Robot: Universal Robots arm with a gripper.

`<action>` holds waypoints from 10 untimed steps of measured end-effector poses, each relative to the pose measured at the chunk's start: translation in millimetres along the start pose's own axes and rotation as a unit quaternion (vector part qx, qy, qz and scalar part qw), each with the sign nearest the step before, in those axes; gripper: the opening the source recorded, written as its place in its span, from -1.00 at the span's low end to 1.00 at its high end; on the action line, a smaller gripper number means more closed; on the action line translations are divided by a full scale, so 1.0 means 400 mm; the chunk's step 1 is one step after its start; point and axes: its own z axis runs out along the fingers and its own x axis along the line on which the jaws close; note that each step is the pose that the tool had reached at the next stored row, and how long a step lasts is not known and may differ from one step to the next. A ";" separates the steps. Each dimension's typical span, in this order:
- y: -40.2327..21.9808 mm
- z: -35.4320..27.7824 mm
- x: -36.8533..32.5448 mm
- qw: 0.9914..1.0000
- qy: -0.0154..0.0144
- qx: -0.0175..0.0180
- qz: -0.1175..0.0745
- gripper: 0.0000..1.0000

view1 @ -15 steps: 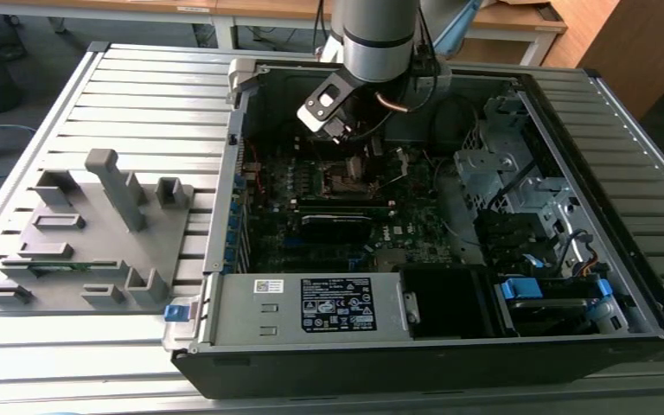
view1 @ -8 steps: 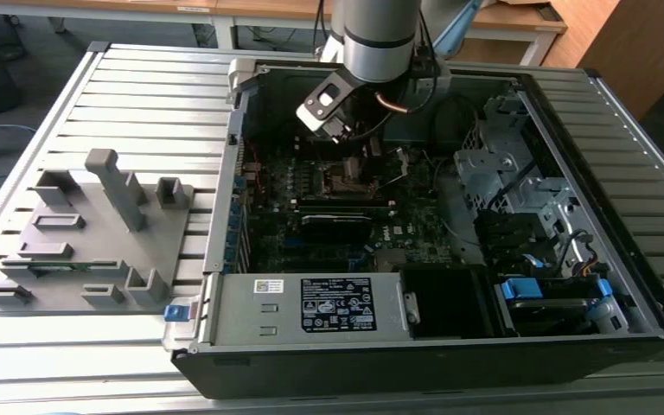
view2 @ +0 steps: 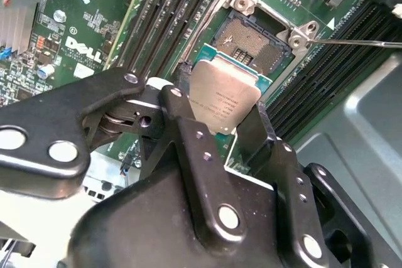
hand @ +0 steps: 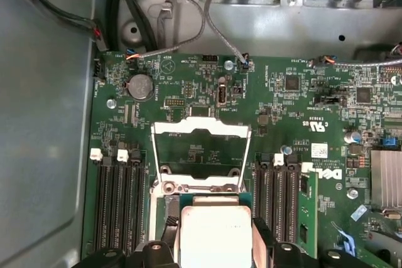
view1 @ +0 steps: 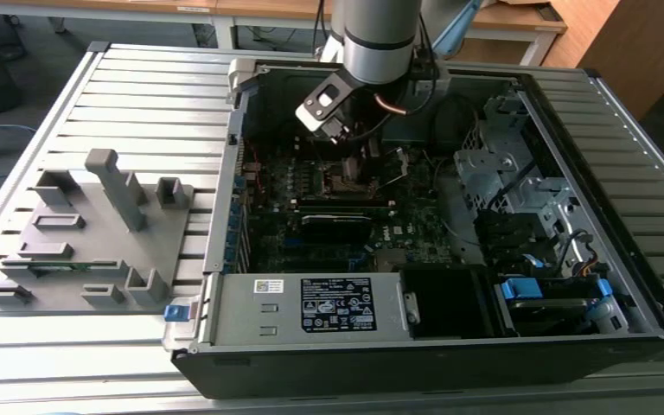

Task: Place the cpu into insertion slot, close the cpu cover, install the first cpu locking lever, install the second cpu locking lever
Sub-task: 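Place the cpu into insertion slot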

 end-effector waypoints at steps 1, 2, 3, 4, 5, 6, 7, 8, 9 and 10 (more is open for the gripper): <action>0.000 0.002 0.001 1.000 0.000 0.000 0.001 0.07; -0.001 0.004 0.003 1.000 0.000 0.000 0.001 0.07; -0.002 0.006 0.006 1.000 0.000 0.000 0.001 0.07; -0.003 0.007 0.008 1.000 0.001 0.000 0.001 0.07; -0.004 0.009 0.010 1.000 0.001 0.000 0.001 0.07; -0.006 0.011 0.012 1.000 0.001 0.000 0.001 0.07; -0.008 0.013 0.014 1.000 0.001 0.000 0.001 0.07; -0.012 0.015 0.015 1.000 0.001 0.000 0.001 0.07; -0.016 0.017 0.016 1.000 0.001 0.000 0.001 0.07; -0.018 0.019 0.018 1.000 0.001 0.000 0.001 0.07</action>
